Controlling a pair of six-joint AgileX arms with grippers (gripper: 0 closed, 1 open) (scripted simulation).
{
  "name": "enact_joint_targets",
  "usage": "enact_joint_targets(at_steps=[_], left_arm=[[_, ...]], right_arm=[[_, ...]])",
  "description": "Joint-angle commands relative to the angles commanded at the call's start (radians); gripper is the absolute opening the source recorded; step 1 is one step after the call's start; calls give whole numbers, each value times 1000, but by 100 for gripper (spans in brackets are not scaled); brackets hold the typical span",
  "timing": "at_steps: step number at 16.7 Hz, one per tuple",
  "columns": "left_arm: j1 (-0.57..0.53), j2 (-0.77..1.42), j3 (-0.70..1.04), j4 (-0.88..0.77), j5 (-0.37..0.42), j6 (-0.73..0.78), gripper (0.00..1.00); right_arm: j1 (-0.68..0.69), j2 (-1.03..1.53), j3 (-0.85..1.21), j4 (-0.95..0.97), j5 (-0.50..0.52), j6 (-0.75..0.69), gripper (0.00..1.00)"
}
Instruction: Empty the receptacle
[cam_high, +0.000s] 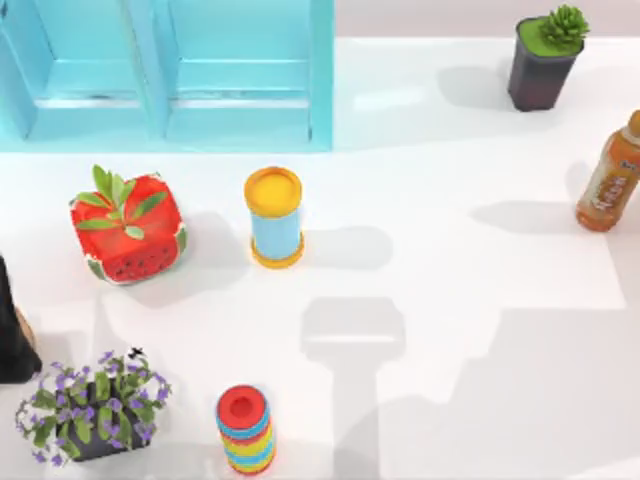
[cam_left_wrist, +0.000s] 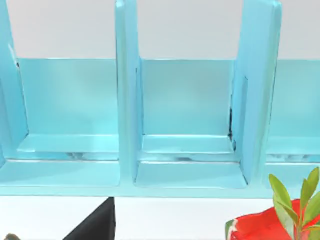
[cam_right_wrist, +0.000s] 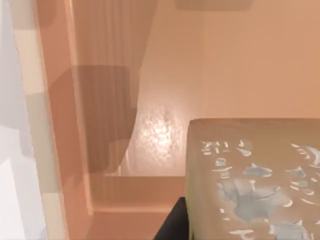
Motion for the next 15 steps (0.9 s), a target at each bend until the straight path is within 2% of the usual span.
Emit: enact_joint_targets(at_steps=[4,11,15], left_arm=[[0,0,0,0,0,0,100],[0,0,0,0,0,0,100],[0,0,0,0,0,0,100]], right_arm=[[265,29,-42,57,0,269,0],[898,51,-180,223,2,896,0],[1123,42,-255,306,5,1119,0]])
